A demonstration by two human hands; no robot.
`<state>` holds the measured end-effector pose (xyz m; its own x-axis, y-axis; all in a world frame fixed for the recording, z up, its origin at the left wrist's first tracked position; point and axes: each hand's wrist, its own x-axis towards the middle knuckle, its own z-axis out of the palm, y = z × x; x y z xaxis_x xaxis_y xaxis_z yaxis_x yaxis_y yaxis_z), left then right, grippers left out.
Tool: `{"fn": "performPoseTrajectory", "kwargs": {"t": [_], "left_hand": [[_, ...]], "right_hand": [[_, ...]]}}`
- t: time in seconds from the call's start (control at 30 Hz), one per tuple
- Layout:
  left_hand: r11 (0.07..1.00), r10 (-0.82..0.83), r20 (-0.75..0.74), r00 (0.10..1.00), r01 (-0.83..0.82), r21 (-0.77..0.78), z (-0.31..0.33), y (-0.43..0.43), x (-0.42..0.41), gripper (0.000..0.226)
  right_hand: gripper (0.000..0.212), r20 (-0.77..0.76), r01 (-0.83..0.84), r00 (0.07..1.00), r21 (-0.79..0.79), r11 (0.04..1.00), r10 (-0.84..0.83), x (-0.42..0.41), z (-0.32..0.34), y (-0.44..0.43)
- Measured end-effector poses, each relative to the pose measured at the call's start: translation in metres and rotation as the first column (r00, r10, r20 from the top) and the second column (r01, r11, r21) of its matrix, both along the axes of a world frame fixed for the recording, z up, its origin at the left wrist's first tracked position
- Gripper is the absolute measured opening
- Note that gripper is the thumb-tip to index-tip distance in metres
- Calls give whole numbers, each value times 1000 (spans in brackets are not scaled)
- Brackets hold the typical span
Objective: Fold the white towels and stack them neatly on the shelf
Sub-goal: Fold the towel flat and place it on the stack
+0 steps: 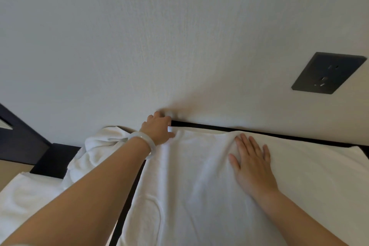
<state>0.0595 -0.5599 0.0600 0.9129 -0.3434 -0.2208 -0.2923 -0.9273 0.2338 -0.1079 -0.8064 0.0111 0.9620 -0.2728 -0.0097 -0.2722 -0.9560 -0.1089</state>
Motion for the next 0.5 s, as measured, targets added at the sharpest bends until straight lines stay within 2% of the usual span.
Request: {"fn": "performPoseTrajectory", "kwargs": {"t": [0.13,0.2,0.33,0.4,0.5], "left_hand": [[999,30,-60,998,-31,-19,13,-4,2,31],[999,27,-23,999,-28,-46,24,-4,6,31],[983,156,68,985,-148,-108,22,6,19,29],[969,214,48,976,-206,-135,7,6,17,25],[911,331,37,943,-309,-273,-10,-1,10,24]], "right_hand": [[82,26,-2,1000,9,1000,1,0,-1,-1],[76,70,-3,998,4,1000,3,-3,-5,-2],[62,139,-33,990,-25,999,37,-4,-8,-3],[64,115,-41,992,-27,999,44,-2,-7,-2],[73,66,-37,997,-23,999,39,-3,-9,-3]]}}
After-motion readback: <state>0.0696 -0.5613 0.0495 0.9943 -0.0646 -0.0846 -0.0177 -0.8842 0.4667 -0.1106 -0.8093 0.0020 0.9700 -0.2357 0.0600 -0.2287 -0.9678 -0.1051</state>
